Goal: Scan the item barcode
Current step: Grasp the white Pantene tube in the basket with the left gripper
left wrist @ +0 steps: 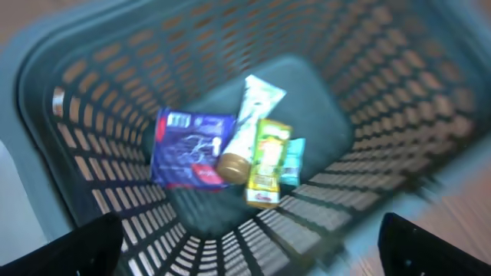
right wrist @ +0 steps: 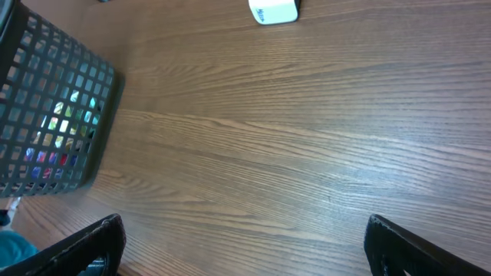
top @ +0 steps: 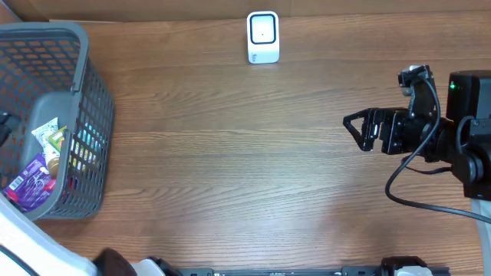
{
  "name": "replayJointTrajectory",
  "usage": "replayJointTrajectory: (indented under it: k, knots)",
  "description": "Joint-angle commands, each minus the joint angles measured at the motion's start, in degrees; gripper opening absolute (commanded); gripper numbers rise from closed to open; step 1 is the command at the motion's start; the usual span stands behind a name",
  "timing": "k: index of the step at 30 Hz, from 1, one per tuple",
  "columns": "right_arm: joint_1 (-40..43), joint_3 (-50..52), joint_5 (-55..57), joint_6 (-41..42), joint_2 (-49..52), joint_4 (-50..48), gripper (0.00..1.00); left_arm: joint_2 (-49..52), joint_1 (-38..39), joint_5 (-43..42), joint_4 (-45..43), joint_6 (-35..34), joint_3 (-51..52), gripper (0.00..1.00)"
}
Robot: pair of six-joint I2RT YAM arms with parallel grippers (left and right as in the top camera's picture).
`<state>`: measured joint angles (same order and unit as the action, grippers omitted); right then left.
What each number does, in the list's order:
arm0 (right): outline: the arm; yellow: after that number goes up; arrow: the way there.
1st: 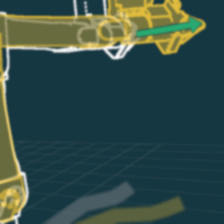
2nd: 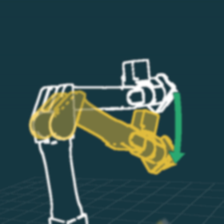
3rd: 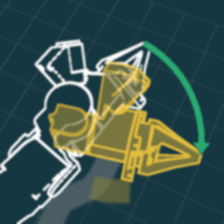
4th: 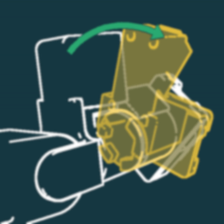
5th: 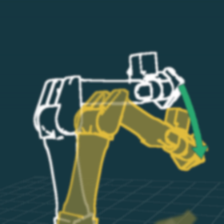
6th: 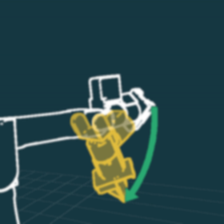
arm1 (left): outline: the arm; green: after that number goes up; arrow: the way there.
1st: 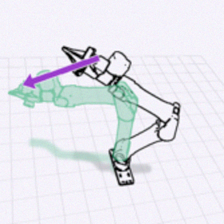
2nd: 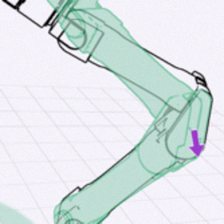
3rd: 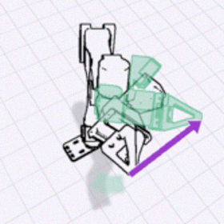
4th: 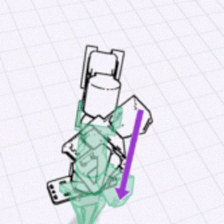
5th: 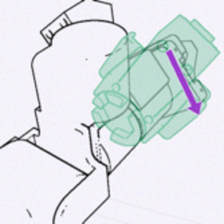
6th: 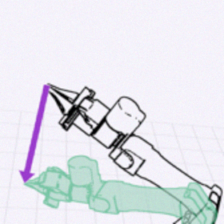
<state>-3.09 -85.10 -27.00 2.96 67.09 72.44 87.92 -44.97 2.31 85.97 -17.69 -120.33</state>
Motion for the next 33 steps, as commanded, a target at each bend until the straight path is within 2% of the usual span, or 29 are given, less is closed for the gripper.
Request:
replayJointTrajectory:
  k: [1,14,17,19,22,25,28,33]
  knots:
    - [-0.3,-1.1,0.0,-0.5,-0.1,-0.1,1.0,4.0,-2.4,-3.6,0.4,-2.5,-0.6,1.0]
    - [-0.3,-1.1,1.5,-0.4,0.6,-0.1,1.0,21.8,-1.9,-3.1,1.4,-3.1,-0.5,1.0]
    - [-0.3,-1.1,1.5,-0.4,1.4,-0.3,1.0,24.7,-1.6,-3.0,0.3,-3.1,-0.5,0.95]
    - [-0.3,-1.1,1.5,-0.4,1.9,-0.6,1.0,26.3,-1.4,-2.9,-0.4,-2.8,-0.5,0.88]
    - [-0.3,-1.1,1.5,-0.4,3.1,-0.8,1.0,28.6,-1.0,-1.8,-1.0,-2.5,-0.5,0.7]
    - [-0.3,-1.1,1.4,-0.4,4.5,-0.7,1.0,30.4,-0.6,-1.5,-1.4,-2.4,-0.5,0.61]
    - [-0.3,-1.1,1.4,-0.4,5.7,-0.6,1.0,32.4,-0.1,-0.6,-1.9,-2.4,-0.5,0.44]
    - [-0.3,-1.1,1.4,-0.4,7.1,-0.6,1.0,36.0,0.8,1.1,-1.9,-2.2,-0.5,0.42]
